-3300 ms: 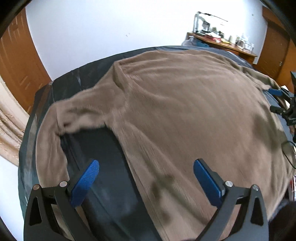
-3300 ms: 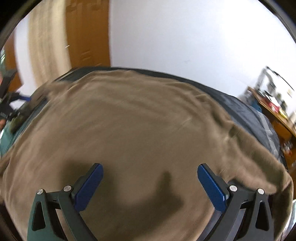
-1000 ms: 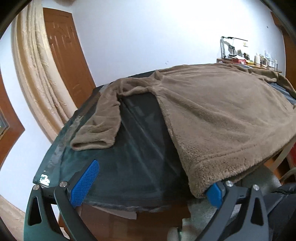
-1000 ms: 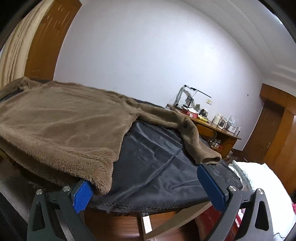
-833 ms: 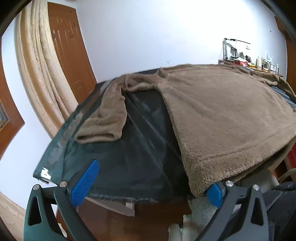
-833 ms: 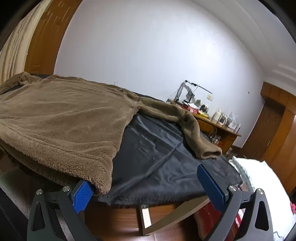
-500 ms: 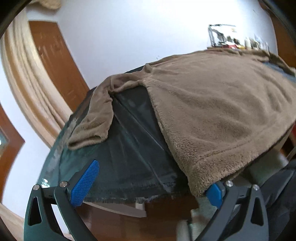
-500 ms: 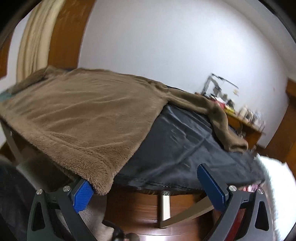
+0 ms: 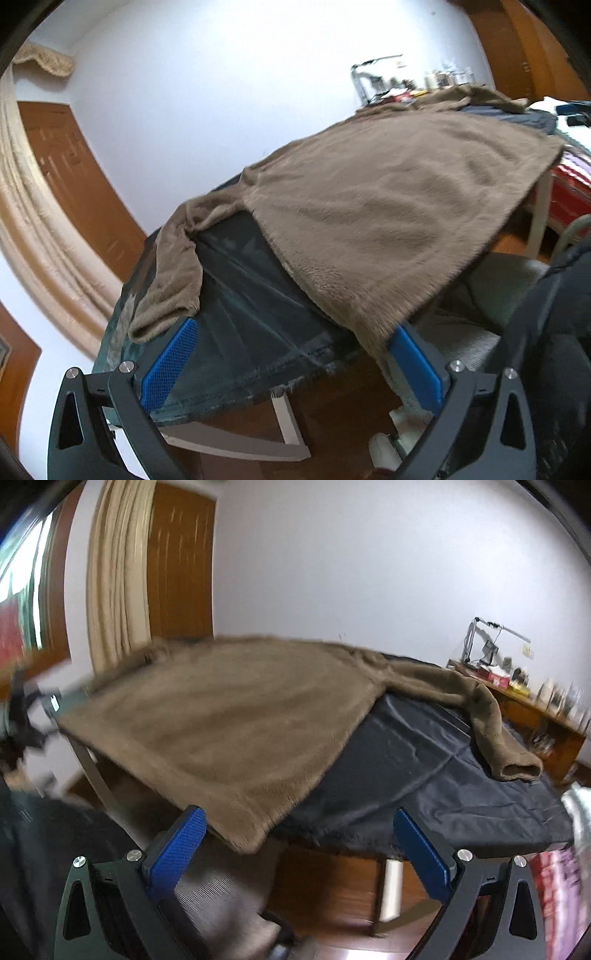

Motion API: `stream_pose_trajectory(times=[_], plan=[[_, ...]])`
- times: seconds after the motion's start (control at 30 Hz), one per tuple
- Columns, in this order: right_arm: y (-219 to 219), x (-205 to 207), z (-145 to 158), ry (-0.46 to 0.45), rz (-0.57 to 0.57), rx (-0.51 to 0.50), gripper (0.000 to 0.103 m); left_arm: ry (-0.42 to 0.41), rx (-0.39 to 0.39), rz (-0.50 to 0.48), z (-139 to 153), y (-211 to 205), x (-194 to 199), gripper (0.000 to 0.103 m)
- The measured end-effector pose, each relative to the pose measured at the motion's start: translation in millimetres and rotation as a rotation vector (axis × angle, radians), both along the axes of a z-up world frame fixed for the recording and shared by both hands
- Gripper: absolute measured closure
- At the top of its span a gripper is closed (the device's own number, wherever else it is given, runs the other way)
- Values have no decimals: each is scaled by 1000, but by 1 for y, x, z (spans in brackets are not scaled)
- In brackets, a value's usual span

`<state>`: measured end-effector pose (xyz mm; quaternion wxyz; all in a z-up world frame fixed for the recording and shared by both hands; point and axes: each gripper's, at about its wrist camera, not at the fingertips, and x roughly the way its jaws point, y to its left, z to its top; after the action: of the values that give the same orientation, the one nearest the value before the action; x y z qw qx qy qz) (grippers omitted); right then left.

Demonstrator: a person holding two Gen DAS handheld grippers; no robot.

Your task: Fold clothes

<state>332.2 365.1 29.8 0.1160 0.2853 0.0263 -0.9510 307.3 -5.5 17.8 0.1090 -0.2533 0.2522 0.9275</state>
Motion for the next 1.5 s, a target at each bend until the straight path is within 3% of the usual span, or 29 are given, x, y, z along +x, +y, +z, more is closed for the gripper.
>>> stream_pose_trajectory(times=[0.07, 0.17, 0.33, 0.43, 0.53, 0.7, 0.9, 0.97, 1.13, 1.3, 1.4, 1.5], plan=[[-4, -5, 8, 14, 8, -41, 0, 25, 31, -30, 15, 0, 8, 0], [-22, -22, 17, 27, 49, -50, 0, 38, 145, -59, 42, 3, 5, 0], [-80, -69, 11, -42, 220, 39, 0, -57, 290, 3, 54, 28, -50, 0], [-106, -99, 0, -104, 260, 108, 0, -135, 275, 41, 36, 46, -84, 0], [-112, -130, -9, -167, 252, 93, 0, -206, 247, 58, 14, 61, -107, 0], [-100, -148, -34, -286, 274, 113, 0, -256, 196, 123, -11, 56, -115, 0], [-64, -124, -41, -276, 325, 153, 0, -306, 333, 156, -21, 18, -110, 0], [-55, -116, -42, -265, 325, 150, 0, -294, 349, 159, -23, 14, -108, 0], [-54, -113, -44, -233, 314, 144, 0, -271, 305, 167, -21, 21, -106, 0], [-66, -111, -31, -250, 250, 164, 0, -198, 253, 135, 0, 34, -82, 0], [-80, -97, -19, -180, 289, 163, 0, -173, 245, 65, 9, 41, -65, 0], [-93, -93, -27, -193, 337, 190, 0, -189, 185, 62, -2, 45, -65, 0]])
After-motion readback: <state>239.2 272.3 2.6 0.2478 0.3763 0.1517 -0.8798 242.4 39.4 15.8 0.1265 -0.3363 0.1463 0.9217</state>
